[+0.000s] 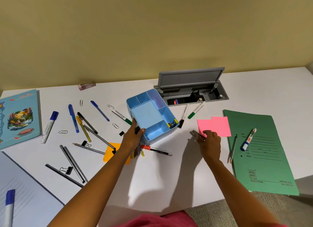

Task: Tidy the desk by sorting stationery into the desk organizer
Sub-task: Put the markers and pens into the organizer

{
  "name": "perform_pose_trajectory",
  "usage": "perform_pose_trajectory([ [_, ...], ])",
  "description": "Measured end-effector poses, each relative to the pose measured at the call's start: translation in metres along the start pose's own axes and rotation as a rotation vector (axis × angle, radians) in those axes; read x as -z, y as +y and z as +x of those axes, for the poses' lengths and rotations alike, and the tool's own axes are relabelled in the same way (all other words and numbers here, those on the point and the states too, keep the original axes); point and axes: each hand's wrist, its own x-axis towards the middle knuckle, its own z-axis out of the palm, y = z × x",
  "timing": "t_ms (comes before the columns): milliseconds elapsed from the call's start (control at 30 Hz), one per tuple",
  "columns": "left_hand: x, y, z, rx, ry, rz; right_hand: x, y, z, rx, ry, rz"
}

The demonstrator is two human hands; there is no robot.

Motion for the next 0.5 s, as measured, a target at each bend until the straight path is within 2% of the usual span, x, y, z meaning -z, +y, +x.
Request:
perform_pose_trajectory([
  [267,0.001,-0.001,0.0,-0.021,0.01,0.055,-0.006,0.015,-0.016,-0.029,-0.106,-0.092],
  [500,0.002,0.0,-0.001,-0.036,0.006,0.055,-0.007,0.013,-0.017,-0.019,0.0,0.102],
])
